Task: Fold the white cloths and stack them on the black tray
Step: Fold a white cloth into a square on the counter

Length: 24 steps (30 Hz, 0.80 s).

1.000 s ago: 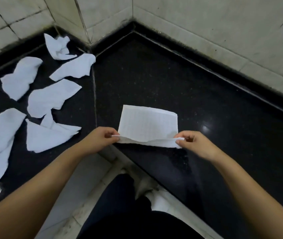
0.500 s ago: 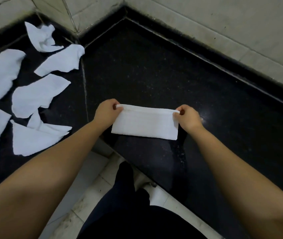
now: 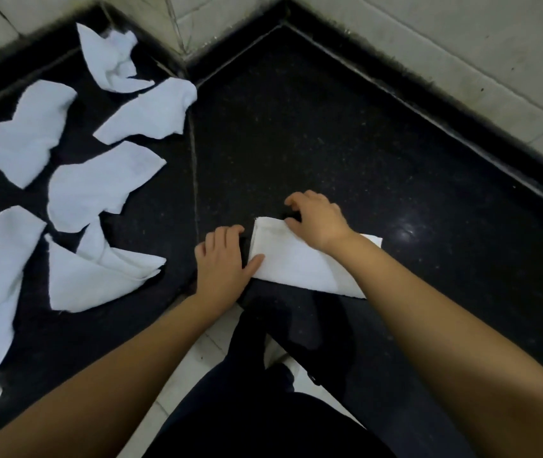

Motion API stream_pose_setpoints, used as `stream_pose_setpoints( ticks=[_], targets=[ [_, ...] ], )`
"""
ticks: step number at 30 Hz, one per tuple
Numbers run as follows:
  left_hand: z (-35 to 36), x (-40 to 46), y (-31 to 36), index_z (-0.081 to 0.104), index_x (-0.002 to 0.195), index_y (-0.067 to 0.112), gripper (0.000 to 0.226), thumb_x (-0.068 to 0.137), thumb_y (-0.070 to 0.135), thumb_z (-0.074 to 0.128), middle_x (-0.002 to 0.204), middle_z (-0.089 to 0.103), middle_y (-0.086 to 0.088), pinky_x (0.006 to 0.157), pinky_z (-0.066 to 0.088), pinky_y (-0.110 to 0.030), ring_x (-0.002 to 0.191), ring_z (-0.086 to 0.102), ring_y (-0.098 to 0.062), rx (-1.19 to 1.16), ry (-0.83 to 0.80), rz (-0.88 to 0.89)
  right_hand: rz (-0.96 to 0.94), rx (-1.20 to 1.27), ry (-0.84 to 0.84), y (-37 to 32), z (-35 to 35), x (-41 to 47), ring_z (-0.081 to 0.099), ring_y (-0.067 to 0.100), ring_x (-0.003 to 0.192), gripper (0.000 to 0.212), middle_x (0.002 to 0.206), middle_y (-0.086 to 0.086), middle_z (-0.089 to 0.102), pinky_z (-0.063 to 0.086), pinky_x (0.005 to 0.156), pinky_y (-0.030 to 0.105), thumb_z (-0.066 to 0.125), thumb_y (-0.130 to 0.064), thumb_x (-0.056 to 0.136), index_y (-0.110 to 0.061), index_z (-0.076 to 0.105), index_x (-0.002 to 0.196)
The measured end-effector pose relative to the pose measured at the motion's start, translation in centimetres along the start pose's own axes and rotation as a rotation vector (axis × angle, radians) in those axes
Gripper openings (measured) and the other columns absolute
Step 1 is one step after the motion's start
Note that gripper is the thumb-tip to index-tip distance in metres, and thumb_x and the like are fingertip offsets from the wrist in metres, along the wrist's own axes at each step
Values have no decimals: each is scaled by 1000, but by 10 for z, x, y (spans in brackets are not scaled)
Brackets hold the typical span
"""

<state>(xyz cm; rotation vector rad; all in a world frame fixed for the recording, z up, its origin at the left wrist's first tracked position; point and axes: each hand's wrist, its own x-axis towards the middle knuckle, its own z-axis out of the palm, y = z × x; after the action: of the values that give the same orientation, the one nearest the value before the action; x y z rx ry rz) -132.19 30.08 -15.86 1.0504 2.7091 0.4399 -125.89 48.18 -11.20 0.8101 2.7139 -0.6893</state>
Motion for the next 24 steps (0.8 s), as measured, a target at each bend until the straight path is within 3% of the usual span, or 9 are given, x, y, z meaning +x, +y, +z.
stream_pose_setpoints(
  ticks=[3,5,8,10,13,17,21,24],
  targets=[
    [2,-9,-11,59,112,9,60,75,57,52,105,62,-12,76,47,-41,92,61,-31,118,-22,21,-58,-113,-85,-30,21,15,45,27,123,42,131,8,49,35,102,42,53,-29,93,-18,44,133],
    [2,-8,-14,61,108,10,57,73,55,59,103,62,-12,74,47,-40,91,61,-32,135,-40,32,-33,-142,-117,-36,26,22,50,28,118,36,127,9,53,36,99,41,53,-27,94,-15,47,128],
    [-1,-7,-7,58,114,15,46,79,44,66,118,52,-9,87,37,-41,109,50,-30,76,-54,36,13,-66,-203,-34,16,22,54,23,107,24,117,6,55,44,92,37,52,-26,94,-18,55,116],
    [-4,-2,-2,56,115,19,35,87,41,57,123,44,-3,94,30,-37,117,40,-24,3,-102,23,19,135,-201,-30,1,17,54,14,92,12,102,-3,54,45,74,26,56,-25,92,-24,55,104],
    [-25,18,12,57,93,14,18,92,31,52,99,52,0,84,36,-34,99,49,-20,-284,-198,30,-8,403,-102,-19,-36,3,54,7,83,6,91,-7,55,42,66,21,58,-23,91,-25,53,95],
    [-79,54,48,59,83,13,11,92,20,56,70,52,8,58,37,-9,64,48,-4,-623,0,116,-27,660,204,0,-95,-20,56,10,79,9,87,-1,60,45,71,26,59,-16,89,-25,58,87],
    [-131,57,86,63,86,12,10,91,17,57,70,53,16,62,36,-5,64,51,8,-696,176,309,-117,856,428,11,-133,-53,56,8,79,16,82,-6,62,45,77,27,60,-11,87,-27,62,83],
    [-134,38,94,66,90,10,10,92,15,57,74,56,17,65,37,-5,69,53,10,-715,162,398,-137,876,453,19,-127,-79,56,10,81,18,82,-4,63,45,78,28,61,-10,85,-28,62,81]
  ],
)
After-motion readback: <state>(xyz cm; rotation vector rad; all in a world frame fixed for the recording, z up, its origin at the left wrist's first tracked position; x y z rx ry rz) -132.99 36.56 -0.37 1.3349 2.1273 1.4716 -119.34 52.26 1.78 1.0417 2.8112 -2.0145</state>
